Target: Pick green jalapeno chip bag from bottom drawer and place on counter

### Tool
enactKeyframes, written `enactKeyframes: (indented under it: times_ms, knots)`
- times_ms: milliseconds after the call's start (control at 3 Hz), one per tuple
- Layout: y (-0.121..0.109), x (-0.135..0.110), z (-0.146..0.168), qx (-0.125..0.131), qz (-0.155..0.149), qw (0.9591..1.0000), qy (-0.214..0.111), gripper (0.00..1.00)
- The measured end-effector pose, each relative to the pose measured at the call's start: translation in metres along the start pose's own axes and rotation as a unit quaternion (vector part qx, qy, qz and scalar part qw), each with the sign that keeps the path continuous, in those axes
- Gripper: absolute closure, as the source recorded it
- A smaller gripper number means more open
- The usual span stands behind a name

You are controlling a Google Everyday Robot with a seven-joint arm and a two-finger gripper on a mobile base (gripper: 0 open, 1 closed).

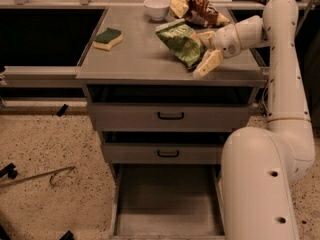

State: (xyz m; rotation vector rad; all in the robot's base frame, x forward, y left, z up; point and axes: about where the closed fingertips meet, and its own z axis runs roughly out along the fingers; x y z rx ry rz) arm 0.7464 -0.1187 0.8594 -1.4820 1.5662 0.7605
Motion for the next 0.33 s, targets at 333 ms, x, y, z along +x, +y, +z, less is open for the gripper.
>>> enactKeyframes:
  times_ms: [333]
  knots:
    - [0.0, 0.0, 0.0, 0.0, 0.0, 1.0, 0.0, 0.0]
